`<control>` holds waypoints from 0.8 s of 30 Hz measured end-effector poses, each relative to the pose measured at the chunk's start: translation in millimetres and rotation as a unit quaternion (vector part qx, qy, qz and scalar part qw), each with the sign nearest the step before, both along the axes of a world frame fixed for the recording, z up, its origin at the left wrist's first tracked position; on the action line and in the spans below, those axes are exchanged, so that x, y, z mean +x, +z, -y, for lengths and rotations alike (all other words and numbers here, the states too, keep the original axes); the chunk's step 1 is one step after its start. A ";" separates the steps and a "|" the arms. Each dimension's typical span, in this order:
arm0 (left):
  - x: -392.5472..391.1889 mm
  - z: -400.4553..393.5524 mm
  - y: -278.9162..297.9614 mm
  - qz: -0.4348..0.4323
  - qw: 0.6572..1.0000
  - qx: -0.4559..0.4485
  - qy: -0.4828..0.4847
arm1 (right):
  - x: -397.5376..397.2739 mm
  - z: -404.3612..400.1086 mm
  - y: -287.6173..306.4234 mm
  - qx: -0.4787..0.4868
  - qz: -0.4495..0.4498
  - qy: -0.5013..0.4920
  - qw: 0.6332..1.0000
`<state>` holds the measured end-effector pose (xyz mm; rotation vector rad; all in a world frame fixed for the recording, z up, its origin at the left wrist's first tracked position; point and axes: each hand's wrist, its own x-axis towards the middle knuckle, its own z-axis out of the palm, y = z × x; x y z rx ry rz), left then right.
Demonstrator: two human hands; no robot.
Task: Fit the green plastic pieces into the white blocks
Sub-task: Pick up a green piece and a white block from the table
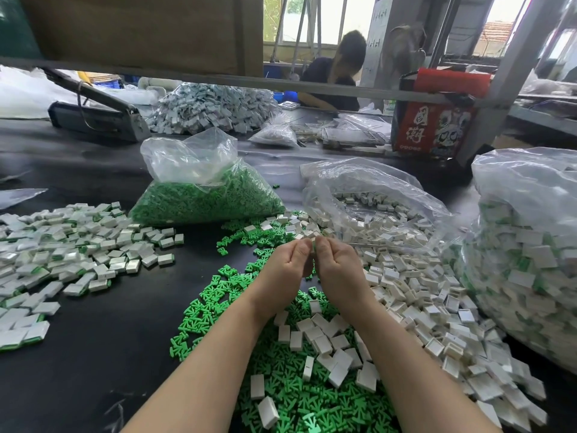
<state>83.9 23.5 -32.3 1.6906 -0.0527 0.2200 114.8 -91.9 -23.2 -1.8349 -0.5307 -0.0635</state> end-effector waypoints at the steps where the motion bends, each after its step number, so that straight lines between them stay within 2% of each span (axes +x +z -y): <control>1: -0.5 -1.0 -0.4 0.003 1.000 0.012 -0.004 | -0.1 0.4 0.2 0.002 -0.006 0.004 1.000; 4: -2.1 -5.9 -1.0 0.001 0.999 0.041 -0.021 | 1.2 2.6 -0.9 -0.006 -0.035 0.028 0.999; 7: -2.5 -8.6 -2.2 0.007 0.999 0.028 -0.026 | 4.2 5.2 -2.1 -0.008 -0.079 0.058 0.995; 11: 0.1 -10.5 -1.2 0.010 0.999 0.042 -0.002 | 4.6 5.2 -0.8 -0.082 0.029 -0.006 0.996; 15: 0.7 -11.6 -0.3 0.003 0.999 0.039 -0.009 | 3.5 6.2 1.4 -0.165 0.126 -0.061 0.976; 24: 0.0 -10.5 -0.3 0.014 0.996 0.083 -0.010 | 5.8 4.6 1.0 -0.198 0.131 -0.057 0.970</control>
